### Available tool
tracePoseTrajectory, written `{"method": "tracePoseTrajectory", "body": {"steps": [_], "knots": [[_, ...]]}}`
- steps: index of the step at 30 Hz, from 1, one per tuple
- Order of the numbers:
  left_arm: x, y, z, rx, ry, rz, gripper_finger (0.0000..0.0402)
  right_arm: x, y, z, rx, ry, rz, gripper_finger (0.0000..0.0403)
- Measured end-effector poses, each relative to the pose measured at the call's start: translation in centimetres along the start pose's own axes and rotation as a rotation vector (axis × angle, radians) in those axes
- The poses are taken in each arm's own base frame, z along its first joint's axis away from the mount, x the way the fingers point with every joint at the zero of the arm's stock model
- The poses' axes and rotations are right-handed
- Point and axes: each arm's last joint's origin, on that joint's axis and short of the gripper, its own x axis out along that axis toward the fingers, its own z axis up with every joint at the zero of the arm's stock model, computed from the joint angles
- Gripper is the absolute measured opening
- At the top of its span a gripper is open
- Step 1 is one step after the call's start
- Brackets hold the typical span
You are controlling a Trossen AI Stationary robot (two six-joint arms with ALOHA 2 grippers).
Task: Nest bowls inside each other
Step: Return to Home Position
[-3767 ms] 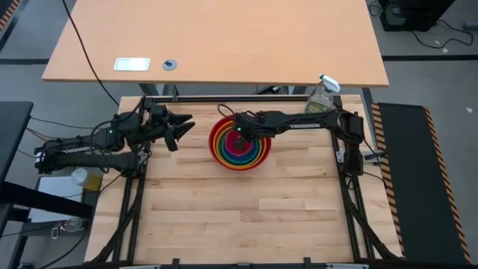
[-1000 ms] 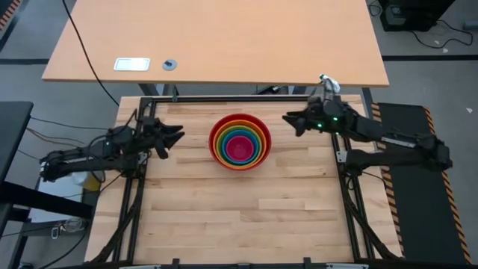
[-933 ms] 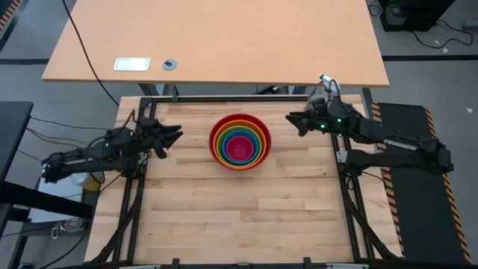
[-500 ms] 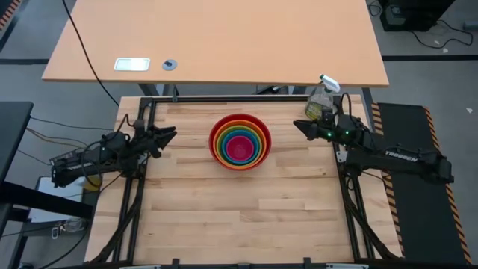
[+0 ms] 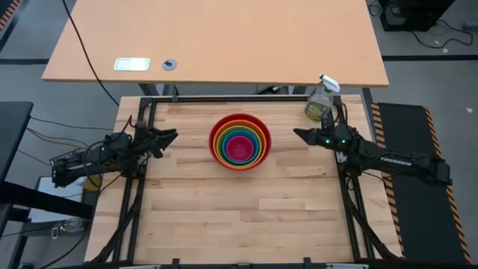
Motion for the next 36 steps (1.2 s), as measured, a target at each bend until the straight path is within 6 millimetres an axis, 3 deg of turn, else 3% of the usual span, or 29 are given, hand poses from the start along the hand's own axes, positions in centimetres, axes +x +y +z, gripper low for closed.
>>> {"method": "tracePoseTrajectory", "body": {"steps": [9, 25, 32, 36], "knots": [[0.0, 0.3, -0.4, -0.005, 0.038, 0.031, 0.0203, 0.1, -2.0, -1.3, 0.068, -0.048, 0.039, 0.0173], [-0.7, 2.6, -2.8, 0.064, 0.294, 0.258, 0.0203, 0.1, -1.9, -1.3, 0.024, -0.054, 0.036, 0.0173], [-0.8, 3.0, -2.4, 0.088, 0.156, 0.405, 0.0203, 0.1, -2.1, -1.1, 0.047, -0.120, -0.007, 0.0173], [-0.8, 3.1, -2.3, 0.093, 0.120, 0.440, 0.0203, 0.1, -2.2, -1.2, -0.090, -0.107, -0.022, 0.0173]]}}
